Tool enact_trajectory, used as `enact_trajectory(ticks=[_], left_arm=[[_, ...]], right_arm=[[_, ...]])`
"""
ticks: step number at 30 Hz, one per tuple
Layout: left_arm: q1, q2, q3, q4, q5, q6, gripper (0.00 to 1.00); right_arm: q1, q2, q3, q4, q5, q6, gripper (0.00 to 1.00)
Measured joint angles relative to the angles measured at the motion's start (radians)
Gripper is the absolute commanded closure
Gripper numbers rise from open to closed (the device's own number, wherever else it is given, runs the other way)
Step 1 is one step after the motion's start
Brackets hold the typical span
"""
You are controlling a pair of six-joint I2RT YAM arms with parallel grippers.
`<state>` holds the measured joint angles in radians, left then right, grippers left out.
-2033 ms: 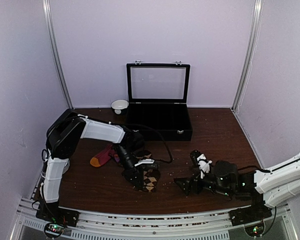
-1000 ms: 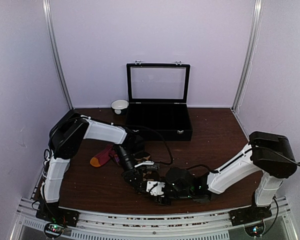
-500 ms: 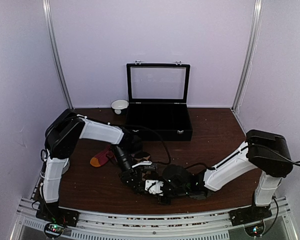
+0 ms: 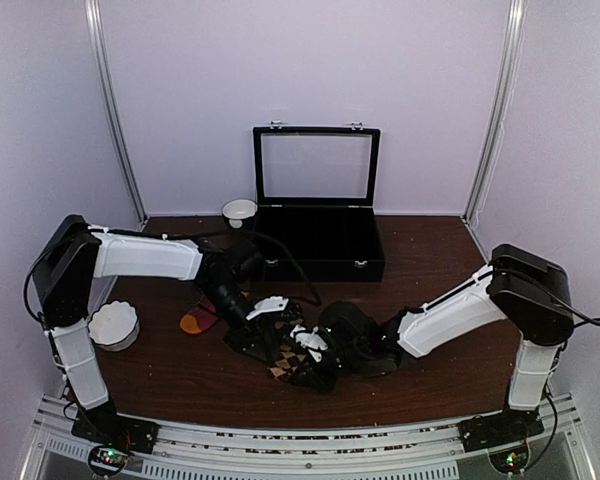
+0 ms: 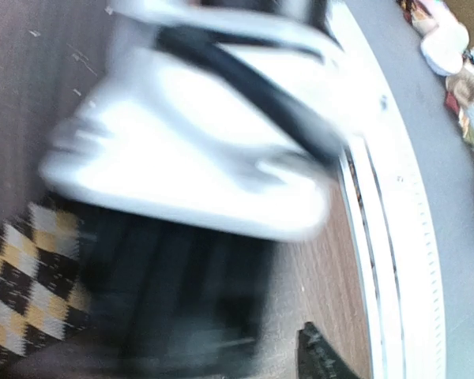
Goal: Roll the socks
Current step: Roll the sock at the center of the board.
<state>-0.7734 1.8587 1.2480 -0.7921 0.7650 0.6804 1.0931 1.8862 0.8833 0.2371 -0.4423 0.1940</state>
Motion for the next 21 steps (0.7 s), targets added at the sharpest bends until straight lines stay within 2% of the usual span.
enact_trajectory(ticks=[5, 10, 21], left_arm=[[-0.015, -0.002, -0.092, 0.048, -0.021, 0.012, 0.61], [-0.033, -0.041, -0.150, 0.130, -0.060, 0.022, 0.61], [-0.138, -0.076, -0.233, 0.250, -0.209, 0.059, 0.58]], right_arm=[[-0.034, 0.058, 0.056, -0.019, -0.130, 0.161, 1.00], [-0.052, 0.075, 0.068, -0.014, -0.175, 0.266, 1.00], [-0.095, 0.083, -0.023, 0.160, -0.255, 0.441, 1.00]])
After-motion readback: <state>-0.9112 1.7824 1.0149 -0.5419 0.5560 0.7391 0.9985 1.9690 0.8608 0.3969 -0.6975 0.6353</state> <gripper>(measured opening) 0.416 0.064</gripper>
